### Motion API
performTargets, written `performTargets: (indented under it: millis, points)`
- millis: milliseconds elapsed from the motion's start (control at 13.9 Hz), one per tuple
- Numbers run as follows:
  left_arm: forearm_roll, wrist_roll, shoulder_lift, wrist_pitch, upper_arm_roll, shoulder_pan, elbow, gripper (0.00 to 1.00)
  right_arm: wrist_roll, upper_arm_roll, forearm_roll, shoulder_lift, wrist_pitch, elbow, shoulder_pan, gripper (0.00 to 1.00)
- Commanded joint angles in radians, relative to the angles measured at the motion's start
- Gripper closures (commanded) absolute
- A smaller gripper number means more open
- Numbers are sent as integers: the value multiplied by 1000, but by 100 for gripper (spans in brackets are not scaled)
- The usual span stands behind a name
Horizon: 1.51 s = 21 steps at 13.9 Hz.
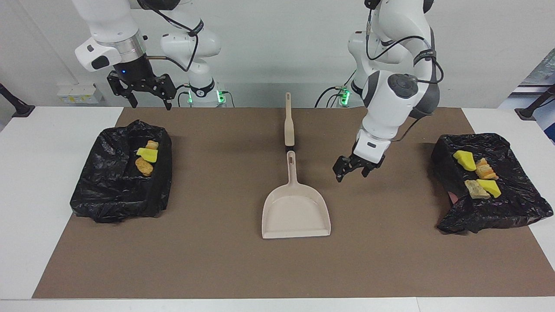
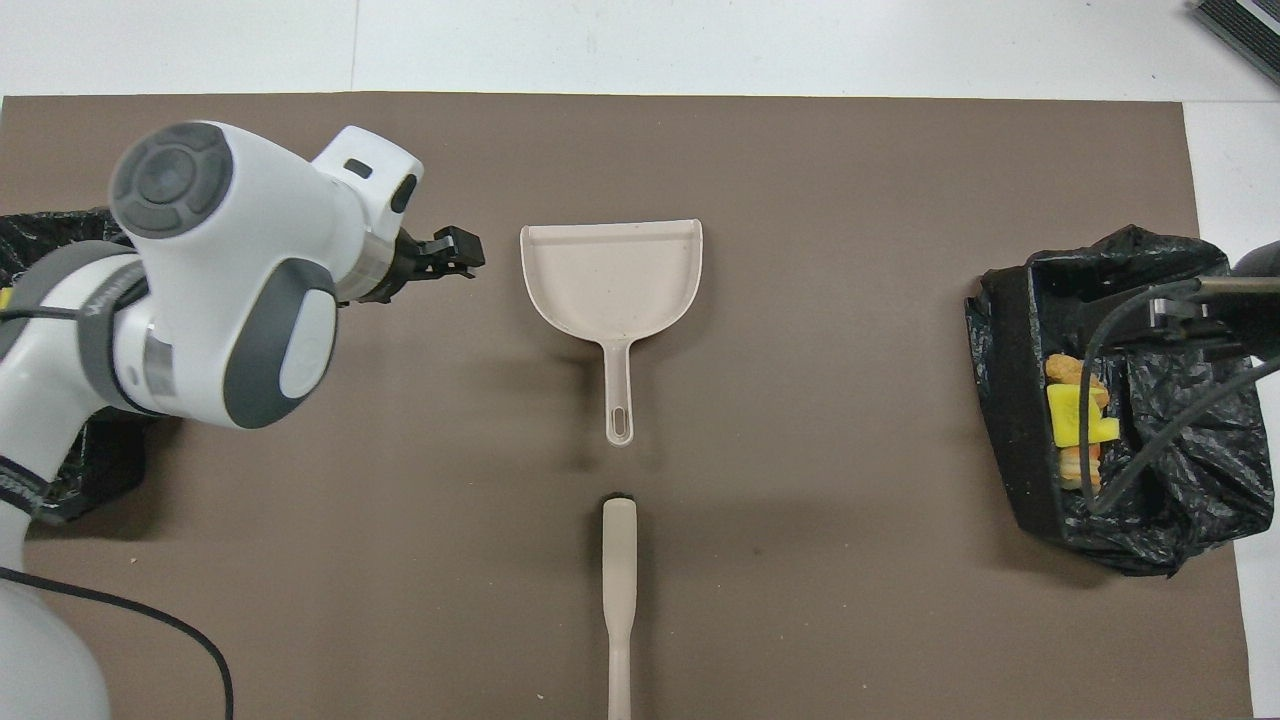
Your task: Sweep and dump trash in bin
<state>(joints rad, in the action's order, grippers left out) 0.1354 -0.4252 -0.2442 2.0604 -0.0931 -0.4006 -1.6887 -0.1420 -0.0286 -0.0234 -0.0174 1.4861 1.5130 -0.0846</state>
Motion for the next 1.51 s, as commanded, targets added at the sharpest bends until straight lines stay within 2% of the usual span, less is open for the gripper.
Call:
performTargets:
  millis: [0, 360, 576, 864, 1223, 1439]
  points:
    - [1, 184, 5, -132, 9, 109, 72, 0, -7, 1, 17, -6, -10, 4, 3, 0]
    - [0, 399, 74, -212, 7, 255, 70, 0, -7, 1, 17, -6, -9, 4, 3, 0]
    - [-5, 515, 147, -293, 7, 313, 63, 0, -7, 1, 17, -6, -9, 4, 3, 0]
    - [-111, 572, 226, -371, 9, 319, 55, 0, -7, 1, 17, -6, -9, 4, 3, 0]
    - [-125, 563, 247, -450, 16, 307, 84, 0, -7, 1, 17, -6, -9, 4, 3, 0]
    - [-129, 577, 299, -436, 20, 312, 15, 0, -5, 1, 17, -6, -9, 4, 3, 0]
